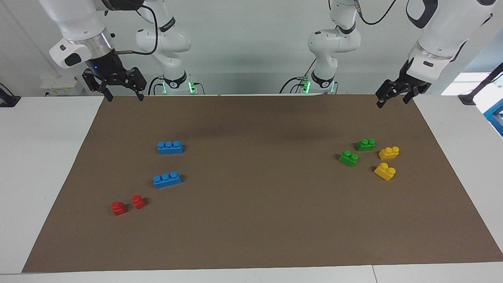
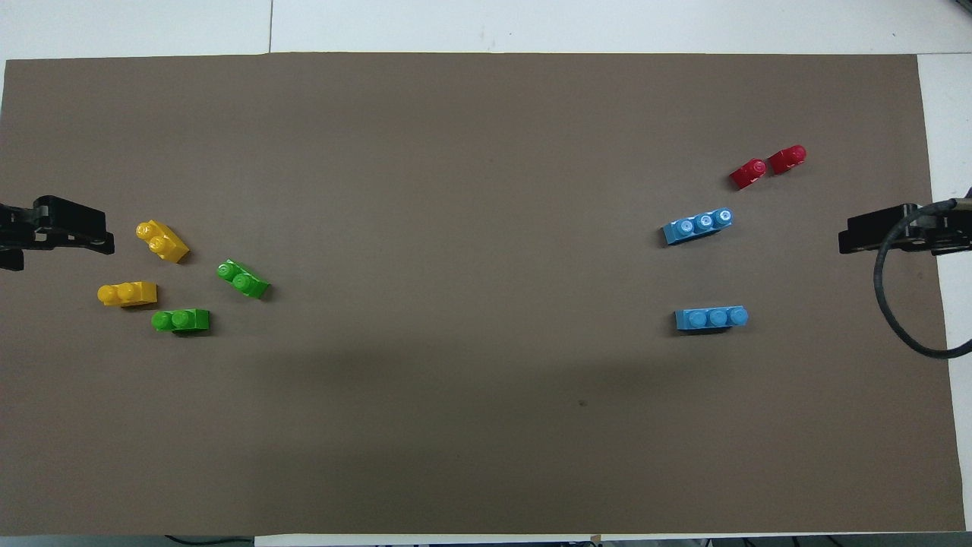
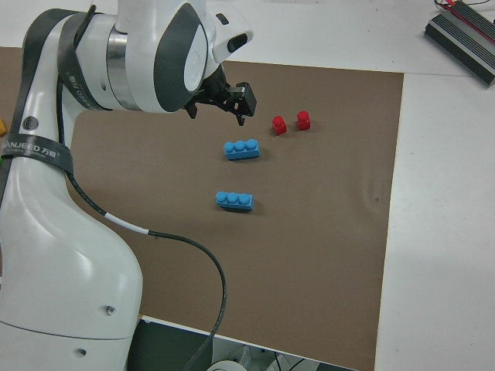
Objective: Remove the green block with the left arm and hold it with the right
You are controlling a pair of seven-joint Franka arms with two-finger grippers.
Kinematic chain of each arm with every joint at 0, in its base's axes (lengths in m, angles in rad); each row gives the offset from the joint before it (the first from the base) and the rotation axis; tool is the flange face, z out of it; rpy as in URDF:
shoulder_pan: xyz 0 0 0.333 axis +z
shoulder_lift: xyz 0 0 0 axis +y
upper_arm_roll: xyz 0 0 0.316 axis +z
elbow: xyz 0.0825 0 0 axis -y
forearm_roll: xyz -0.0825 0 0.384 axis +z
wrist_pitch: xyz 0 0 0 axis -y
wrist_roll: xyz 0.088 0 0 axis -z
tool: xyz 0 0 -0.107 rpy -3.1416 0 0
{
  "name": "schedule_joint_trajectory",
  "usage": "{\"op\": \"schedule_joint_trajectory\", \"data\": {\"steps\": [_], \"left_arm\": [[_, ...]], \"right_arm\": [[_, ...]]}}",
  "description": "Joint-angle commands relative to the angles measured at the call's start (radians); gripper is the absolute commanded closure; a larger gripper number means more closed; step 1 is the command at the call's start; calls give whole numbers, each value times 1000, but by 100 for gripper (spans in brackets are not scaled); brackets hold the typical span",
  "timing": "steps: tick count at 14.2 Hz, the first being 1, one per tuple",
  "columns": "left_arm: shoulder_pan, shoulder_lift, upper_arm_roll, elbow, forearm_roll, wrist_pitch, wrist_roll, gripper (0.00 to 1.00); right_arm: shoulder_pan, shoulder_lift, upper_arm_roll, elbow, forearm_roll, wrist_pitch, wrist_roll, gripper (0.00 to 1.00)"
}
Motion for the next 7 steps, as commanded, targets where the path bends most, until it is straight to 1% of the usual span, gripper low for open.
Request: {"op": "schedule_joint_trajectory", "data": {"steps": [1,7], "left_arm": [[-7,15,4,31,-15,-35,15,0],[-4,13,1,31,-18,-35,15,0]], "right_arm": [[-11,-8,8,-3,-26,-14,-16,1],[-11,-12,8,-9,-67,-14,-16,1]]}}
